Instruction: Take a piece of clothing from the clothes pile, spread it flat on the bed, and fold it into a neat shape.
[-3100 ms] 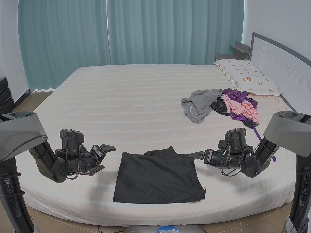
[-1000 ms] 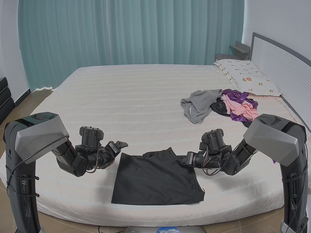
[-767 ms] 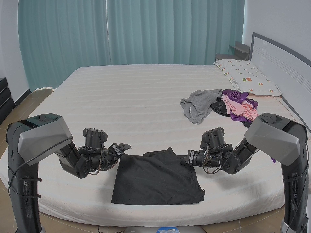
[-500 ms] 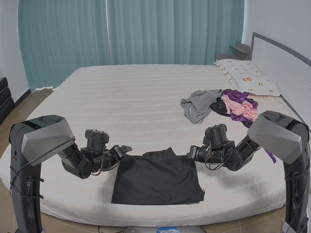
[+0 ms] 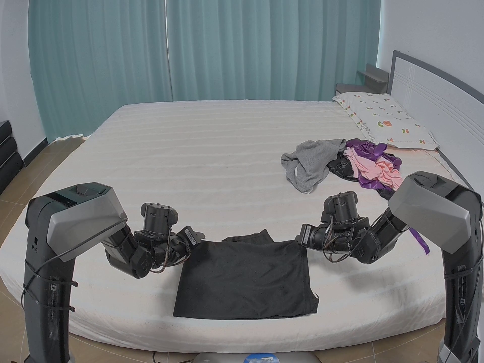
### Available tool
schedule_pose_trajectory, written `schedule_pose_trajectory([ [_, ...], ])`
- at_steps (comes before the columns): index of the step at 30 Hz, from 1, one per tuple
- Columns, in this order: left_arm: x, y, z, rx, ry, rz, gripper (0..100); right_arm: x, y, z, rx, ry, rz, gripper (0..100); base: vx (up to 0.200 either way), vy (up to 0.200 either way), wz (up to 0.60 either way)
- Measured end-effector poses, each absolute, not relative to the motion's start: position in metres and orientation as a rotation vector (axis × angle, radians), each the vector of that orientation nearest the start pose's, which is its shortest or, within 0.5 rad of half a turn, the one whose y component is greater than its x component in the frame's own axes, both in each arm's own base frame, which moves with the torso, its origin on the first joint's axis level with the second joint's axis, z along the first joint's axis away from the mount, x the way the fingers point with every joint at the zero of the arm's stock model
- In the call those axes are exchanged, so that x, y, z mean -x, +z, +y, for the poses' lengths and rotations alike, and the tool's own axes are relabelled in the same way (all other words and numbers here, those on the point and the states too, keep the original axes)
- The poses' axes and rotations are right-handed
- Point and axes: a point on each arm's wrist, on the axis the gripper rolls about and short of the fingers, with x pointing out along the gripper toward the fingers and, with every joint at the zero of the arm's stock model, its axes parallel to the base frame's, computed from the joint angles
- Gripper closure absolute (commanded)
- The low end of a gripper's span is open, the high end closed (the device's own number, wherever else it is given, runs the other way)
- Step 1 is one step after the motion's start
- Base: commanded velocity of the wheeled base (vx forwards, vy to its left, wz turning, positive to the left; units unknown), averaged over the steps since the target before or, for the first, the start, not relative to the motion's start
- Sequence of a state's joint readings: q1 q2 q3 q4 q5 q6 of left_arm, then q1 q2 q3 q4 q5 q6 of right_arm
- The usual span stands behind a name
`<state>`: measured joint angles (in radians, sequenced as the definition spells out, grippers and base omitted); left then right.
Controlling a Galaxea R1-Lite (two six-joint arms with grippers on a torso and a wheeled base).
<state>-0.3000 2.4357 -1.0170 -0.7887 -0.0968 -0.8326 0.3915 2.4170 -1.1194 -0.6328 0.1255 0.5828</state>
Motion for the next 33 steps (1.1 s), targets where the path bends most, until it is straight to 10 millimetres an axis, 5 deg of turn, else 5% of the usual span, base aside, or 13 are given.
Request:
schedule_pose_trajectory([
  [31,-0.393,-0.032,-0.121,0.71,-0.023,0.718,100,-0.418,-0.022,0.162,-0.466,0.227,0.775,100,0.0,0.0,0.0],
  [32,-0.393,-0.032,-0.121,0.71,-0.023,0.719,100,-0.419,-0.023,0.162,-0.464,0.224,0.773,0,0.0,0.0,0.0],
  [33,-0.392,-0.033,-0.121,0.709,-0.022,0.72,100,-0.42,-0.023,0.163,-0.461,0.223,0.772,0,0.0,0.0,0.0],
])
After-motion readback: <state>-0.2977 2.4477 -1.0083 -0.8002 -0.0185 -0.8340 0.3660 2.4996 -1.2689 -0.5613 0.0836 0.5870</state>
